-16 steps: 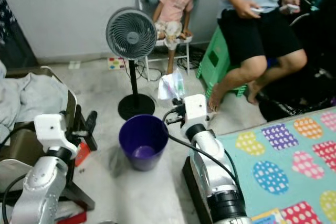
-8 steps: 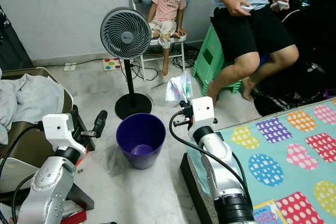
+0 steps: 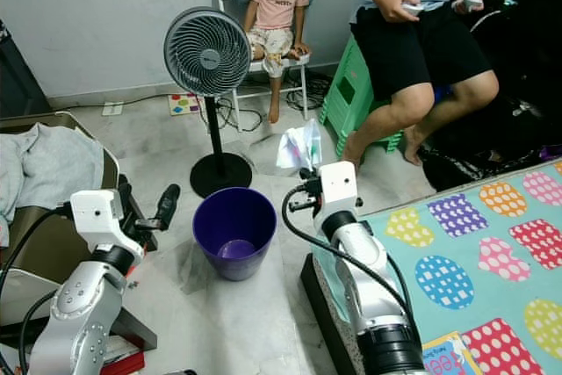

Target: Clean up the room

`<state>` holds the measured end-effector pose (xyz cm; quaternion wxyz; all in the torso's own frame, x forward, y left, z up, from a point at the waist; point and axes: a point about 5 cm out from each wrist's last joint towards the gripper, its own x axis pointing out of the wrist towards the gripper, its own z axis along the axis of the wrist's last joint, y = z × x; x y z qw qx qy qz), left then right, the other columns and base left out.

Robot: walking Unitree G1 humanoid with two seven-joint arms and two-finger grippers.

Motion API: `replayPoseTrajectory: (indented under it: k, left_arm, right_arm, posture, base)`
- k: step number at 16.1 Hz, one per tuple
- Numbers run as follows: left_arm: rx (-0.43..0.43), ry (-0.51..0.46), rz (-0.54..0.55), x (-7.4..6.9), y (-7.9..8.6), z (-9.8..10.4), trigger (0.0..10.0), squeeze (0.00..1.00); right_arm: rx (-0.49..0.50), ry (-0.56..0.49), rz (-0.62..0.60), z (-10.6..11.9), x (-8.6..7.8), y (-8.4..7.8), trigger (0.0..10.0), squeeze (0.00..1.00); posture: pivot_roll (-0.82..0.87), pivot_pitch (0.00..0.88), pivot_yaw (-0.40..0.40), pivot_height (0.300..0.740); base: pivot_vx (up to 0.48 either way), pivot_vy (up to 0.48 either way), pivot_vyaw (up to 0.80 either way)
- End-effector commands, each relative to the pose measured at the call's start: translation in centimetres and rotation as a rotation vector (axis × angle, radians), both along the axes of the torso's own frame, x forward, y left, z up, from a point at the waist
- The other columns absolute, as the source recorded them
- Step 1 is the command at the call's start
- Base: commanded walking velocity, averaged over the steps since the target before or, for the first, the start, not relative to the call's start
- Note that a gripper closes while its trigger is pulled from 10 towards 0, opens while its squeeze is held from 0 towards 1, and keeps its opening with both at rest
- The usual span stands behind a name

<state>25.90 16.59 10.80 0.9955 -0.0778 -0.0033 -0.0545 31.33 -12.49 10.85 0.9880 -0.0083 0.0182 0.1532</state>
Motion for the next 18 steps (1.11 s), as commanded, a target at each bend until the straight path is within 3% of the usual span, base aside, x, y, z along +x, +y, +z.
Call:
replayPoseTrajectory:
  k: [1,10,14,18]
  left_arm:
    - [0.004,-0.004,-0.003,-0.04,0.11,0.26,10.0,0.00]
    - [0.007,-0.006,-0.004,0.32,0.23,0.36,10.0,0.00]
    - [0.008,-0.010,-0.005,0.46,0.21,0.46,10.0,0.00]
    - [0.010,-0.011,-0.011,0.64,0.17,0.44,10.0,0.00]
  right_arm:
    - [0.000,-0.015,0.012,0.50,0.03,0.17,10.0,0.00]
    - [0.007,-0.031,0.039,0.84,0.11,0.78,10.0,0.00]
    - [0.007,-0.036,0.043,0.90,0.20,0.88,10.0,0.00]
    - [0.009,-0.039,0.043,0.93,0.35,0.89,10.0,0.00]
  posture:
    - [-0.02,0.071,-0.068,0.740]
    - [-0.02,0.063,-0.065,0.740]
    - [-0.02,0.058,-0.062,0.740]
    - [-0.01,0.045,-0.061,0.740]
  base:
    - [0.244,0.000,0.00]
    - [0.257,0.000,0.00]
    - [0.261,0.000,0.66]
    - [0.261,0.000,0.00]
